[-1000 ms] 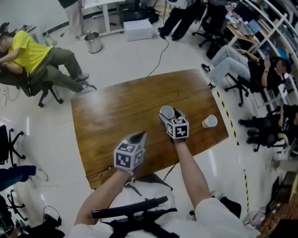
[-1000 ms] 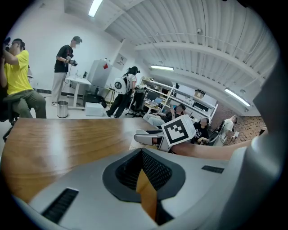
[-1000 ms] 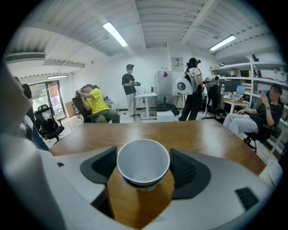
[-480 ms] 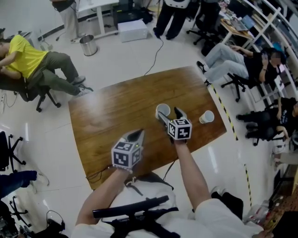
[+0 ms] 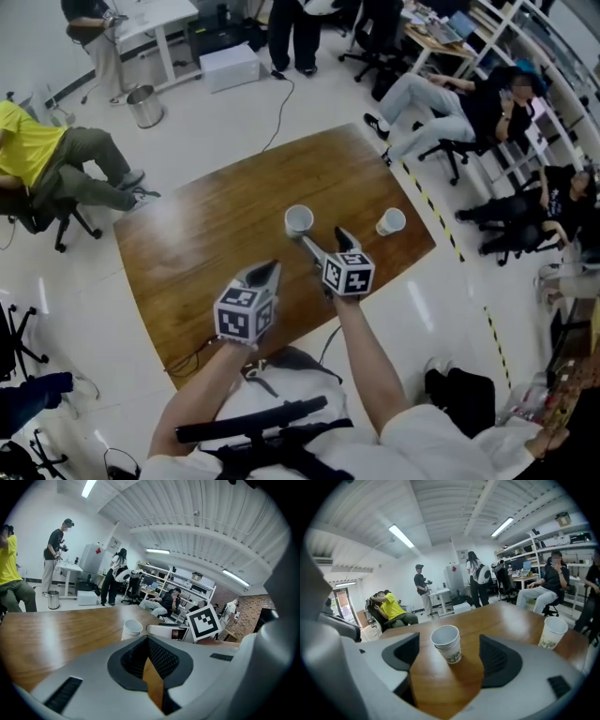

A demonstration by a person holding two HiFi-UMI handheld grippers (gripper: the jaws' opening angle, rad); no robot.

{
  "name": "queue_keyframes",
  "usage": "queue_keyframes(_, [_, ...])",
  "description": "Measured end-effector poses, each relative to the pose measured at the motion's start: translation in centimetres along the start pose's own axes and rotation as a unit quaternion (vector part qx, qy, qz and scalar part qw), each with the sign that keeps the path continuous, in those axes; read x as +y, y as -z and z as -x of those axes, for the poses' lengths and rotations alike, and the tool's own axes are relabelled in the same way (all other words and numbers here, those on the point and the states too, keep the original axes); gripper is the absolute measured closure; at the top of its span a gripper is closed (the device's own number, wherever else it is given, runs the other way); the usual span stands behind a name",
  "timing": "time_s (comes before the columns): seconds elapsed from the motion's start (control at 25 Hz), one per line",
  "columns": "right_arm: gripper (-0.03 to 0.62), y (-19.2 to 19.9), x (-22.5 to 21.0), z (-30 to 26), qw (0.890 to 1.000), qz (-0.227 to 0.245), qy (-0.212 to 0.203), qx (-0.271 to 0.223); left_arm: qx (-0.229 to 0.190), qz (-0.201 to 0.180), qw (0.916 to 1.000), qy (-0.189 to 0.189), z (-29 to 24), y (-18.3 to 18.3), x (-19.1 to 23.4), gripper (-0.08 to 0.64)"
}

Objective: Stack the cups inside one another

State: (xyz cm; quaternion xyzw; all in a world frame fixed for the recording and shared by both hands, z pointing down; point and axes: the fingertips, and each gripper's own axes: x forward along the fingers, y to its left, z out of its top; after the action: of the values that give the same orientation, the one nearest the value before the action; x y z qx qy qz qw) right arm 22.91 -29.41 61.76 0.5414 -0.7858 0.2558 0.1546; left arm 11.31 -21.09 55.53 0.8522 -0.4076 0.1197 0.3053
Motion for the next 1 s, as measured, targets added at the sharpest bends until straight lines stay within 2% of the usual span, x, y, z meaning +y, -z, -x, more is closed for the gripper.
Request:
queue_keyframes(0.16, [0.163, 0.8, -2.3, 1.0, 1.0, -0.009, 0.026, 0.001, 0.005, -0.011, 0.9998, 0.013, -0.2, 0.3, -0.7, 0.569])
queue_keyframes(0.44, [0.15, 1.0, -9.3, 4.0, 0.996, -0.02, 0.087, 0.002, 0.016, 0.0, 0.9996, 0.022, -1.3, 0.7, -2.2, 0.568])
queue_keyframes(0.64, [0.133, 0.7, -14.7, 5.5, 0.99, -0.023, 0.139, 0.002, 0.021, 0.0, 0.9994, 0.027, -2.3, 0.6, -3.0, 0.568])
queue_keyframes(1.0, [0.104, 0.3, -23.7, 5.4, 0.978, -0.007, 0.205, 0.033, 0.035, 0.001, 0.9989, 0.031, -4.0, 1.0, -3.6, 0.568])
